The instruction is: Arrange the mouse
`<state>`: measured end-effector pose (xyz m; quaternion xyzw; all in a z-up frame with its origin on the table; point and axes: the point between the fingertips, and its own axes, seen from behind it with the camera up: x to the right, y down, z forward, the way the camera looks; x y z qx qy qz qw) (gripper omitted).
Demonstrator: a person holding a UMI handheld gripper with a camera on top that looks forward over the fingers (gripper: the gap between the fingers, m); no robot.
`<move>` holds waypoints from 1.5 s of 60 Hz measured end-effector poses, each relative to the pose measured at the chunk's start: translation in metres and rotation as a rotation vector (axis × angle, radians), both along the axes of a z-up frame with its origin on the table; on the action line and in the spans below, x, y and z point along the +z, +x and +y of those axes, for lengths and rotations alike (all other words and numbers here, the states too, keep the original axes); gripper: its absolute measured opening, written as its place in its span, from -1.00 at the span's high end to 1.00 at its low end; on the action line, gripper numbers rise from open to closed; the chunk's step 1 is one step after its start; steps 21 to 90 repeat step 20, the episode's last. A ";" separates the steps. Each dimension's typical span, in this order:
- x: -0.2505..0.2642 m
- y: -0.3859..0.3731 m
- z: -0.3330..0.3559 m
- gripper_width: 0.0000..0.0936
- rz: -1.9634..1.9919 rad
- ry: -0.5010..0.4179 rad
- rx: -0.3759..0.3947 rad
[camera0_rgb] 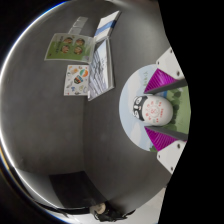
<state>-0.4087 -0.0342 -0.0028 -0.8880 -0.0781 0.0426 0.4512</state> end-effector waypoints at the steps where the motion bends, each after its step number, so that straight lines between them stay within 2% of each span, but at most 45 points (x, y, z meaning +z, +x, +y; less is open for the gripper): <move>1: 0.001 0.000 -0.003 -0.57 0.009 -0.008 0.001; 4: 0.008 0.001 -0.011 -0.75 0.040 -0.003 0.004; 10: 0.027 0.018 -0.034 -0.80 0.052 0.020 0.007; 20: 0.034 0.065 -0.075 -0.77 0.058 0.012 0.016; 90: 0.034 0.065 -0.075 -0.77 0.058 0.012 0.016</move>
